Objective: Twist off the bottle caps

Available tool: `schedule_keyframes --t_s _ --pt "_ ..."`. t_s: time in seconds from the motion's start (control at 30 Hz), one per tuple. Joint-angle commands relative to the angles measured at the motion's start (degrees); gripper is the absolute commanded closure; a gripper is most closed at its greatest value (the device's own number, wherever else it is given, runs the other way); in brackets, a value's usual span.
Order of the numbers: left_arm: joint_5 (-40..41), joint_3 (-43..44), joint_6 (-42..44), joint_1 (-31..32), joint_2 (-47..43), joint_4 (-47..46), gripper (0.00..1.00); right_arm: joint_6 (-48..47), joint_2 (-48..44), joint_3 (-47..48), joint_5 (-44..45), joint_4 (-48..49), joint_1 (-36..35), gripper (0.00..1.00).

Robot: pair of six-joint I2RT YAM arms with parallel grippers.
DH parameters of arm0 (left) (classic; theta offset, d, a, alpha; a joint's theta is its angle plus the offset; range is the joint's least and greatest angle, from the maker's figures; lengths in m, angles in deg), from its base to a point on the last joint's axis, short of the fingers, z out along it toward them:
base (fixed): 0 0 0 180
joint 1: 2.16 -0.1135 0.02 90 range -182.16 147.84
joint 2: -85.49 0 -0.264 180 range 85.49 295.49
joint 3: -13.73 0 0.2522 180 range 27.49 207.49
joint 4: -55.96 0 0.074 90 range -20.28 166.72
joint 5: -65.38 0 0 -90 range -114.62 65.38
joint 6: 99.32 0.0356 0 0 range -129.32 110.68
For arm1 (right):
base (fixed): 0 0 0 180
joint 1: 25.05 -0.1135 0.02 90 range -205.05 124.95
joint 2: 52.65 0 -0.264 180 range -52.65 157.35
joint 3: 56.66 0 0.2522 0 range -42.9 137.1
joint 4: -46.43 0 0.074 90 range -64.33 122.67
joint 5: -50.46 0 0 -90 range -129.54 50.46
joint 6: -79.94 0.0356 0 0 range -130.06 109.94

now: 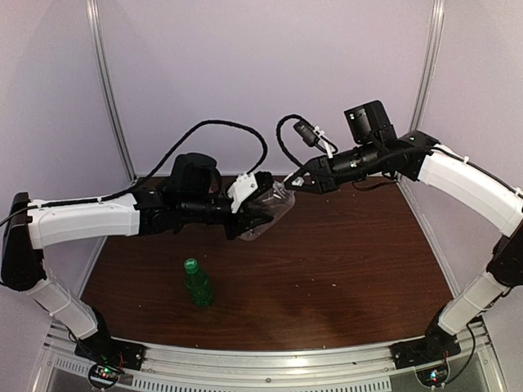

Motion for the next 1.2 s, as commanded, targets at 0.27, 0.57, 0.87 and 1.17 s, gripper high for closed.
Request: schedule_keyframes --t_s 0.27,0.57,0.87,1.17 --pt "-27.1 0.0 -4.6 0.3 0.2 -1.8 0.79 -21.5 1.6 5.9 -3.8 -8.1 0.5 1.0" --pt "-38.0 -1.0 -9.6 -0.4 1.5 -9.0 0.72 -30.8 1.9 7.0 -5.6 -11.4 0.5 0.91" --pt "-25.7 -4.6 -17.0 -0.6 -0.5 -19.5 0.73 -10.8 -2.0 0.5 2.4 6.3 0.7 0.5" --pt "-12.9 -5.5 -21.6 -0.4 0.2 -23.8 0.73 7.5 -7.0 -9.2 10.3 22.5 0.2 0.23"
